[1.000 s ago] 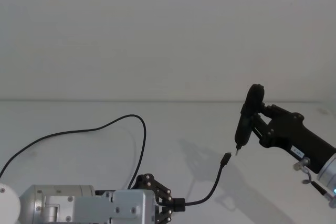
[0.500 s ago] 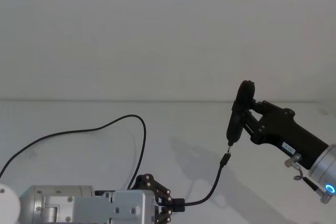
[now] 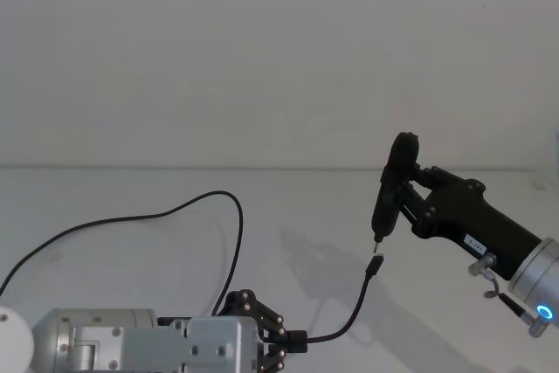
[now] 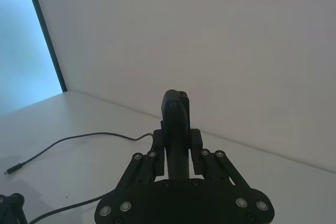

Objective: Pick up the data cable with the one hand.

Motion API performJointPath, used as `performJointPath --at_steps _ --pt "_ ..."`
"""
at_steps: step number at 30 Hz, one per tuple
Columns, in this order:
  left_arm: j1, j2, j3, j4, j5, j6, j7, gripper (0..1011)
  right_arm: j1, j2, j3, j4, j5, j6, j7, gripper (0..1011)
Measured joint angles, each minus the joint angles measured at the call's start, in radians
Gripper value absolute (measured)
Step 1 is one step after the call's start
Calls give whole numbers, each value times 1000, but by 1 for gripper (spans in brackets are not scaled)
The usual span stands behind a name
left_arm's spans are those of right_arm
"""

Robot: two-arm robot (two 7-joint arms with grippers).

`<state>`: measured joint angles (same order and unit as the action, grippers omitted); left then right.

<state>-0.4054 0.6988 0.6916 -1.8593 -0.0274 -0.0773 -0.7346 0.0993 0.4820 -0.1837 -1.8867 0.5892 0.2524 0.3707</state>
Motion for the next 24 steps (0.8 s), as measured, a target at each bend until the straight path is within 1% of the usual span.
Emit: performJointPath --at_steps 24 --pt "0 0 0 0 0 0 0 48 -11 22 -2 -19 32 18 -22 284"
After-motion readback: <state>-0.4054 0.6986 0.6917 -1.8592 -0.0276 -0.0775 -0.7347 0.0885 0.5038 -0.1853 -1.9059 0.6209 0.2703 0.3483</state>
